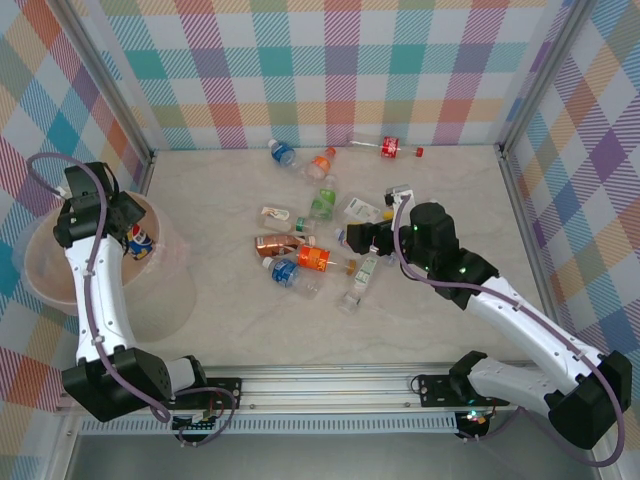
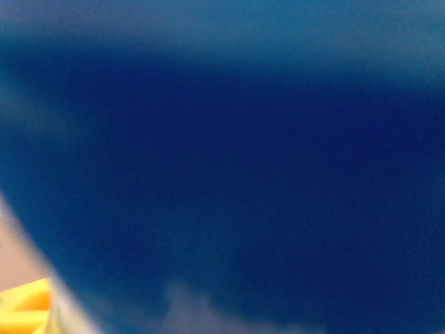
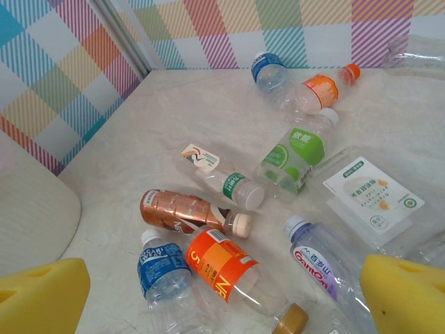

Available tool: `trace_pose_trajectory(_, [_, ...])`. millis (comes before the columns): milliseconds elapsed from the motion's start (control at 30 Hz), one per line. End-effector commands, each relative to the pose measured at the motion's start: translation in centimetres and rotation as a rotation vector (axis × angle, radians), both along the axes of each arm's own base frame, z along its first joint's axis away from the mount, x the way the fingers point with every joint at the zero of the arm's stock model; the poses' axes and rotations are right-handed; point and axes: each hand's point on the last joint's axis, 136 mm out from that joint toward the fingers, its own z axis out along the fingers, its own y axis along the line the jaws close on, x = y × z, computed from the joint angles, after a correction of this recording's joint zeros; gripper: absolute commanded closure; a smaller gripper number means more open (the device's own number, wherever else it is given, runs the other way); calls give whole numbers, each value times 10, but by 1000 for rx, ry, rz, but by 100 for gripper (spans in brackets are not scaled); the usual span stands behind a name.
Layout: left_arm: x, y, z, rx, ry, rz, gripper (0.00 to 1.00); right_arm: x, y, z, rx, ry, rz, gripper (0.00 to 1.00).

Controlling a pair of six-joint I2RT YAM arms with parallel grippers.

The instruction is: Put the plastic bottles in the bin

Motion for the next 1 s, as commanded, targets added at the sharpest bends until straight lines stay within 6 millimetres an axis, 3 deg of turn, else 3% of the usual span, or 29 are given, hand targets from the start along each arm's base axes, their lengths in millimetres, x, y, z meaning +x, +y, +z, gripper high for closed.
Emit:
trace_pose_trajectory(0, [7,6,-2,-14,-49,32,29,-3,0,4,13,11,-4,0])
trace_pose_trajectory(133, [11,5,0,-29,-57,30,18,-3,-4,-2,8,23,-27,0])
trace_pose_trajectory(300, [7,1,10,-41,-65,26,11,4,-19,-16,-7,65,-132,0])
trace_pose_trajectory(367, [4,-2,21,-40,-87,18,10,7,-34,-29,-27,104,-223,0])
trace_pose_trajectory(500, [-4,-14,48,-53,-151,-20,5,1,-72,-72,-70,244,-424,0])
trace_pose_trajectory(600, [-7,-27,70,-69,-234,-69,1,-9,-81,-101,-72,359,-427,0])
trace_pose_trajectory(800, [-8,-65,112,-159,-422,-214,0,-27,-69,-139,-41,572,-382,0])
trace_pose_trajectory(967, [-12,-97,132,-258,-527,-334,0,-24,-51,-162,-26,716,-386,0])
